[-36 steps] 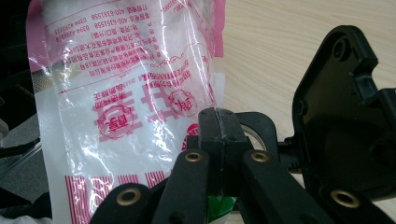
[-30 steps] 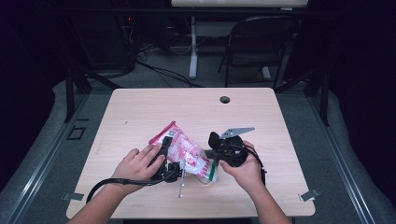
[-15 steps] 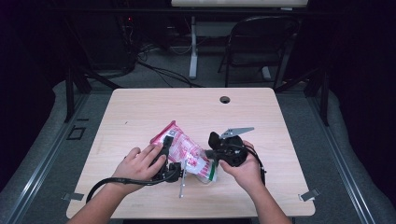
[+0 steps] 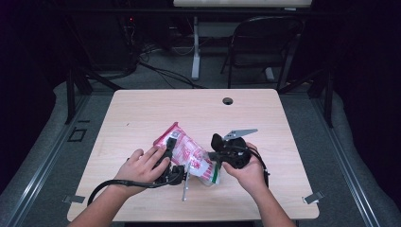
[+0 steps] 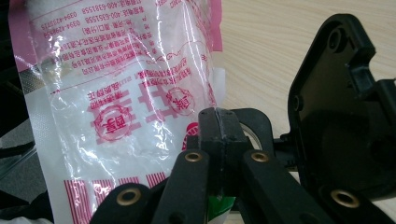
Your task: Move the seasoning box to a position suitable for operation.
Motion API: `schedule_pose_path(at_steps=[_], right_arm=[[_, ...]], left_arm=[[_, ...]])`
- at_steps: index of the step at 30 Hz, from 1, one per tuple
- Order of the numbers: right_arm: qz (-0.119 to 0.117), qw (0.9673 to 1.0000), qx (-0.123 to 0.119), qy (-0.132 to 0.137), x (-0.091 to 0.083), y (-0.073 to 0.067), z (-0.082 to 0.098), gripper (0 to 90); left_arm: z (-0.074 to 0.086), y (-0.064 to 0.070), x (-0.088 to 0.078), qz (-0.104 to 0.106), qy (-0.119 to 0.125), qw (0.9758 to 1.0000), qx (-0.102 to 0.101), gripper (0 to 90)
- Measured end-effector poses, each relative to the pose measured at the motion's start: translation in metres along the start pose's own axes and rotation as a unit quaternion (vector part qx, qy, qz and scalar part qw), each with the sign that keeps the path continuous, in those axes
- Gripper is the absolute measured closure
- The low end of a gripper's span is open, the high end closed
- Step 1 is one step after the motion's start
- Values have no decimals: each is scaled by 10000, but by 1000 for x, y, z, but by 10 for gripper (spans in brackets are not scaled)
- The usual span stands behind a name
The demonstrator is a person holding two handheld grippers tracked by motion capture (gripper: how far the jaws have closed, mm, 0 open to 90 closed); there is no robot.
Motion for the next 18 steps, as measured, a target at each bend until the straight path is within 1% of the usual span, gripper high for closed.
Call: schedule_pose_path(at_steps=[8,18], right_arm=[[0,10000,6,-11,1,0,0,900],[-5,10000,3,-28,1,1,1,900]], left_arm=[[0,1,0,13,-6,10000,70,721],[-1,1,0,-24,11,9999,165,729]])
Point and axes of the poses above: each handheld gripper's, and its own axes: x roughly forward along the jaws, z roughly out of its underside, y roughly to its right, the point moved 8 cm from there along x, roughly forward along the jaws, and after that the axes turned 5 degrees about -z, right-handed, at the moved point
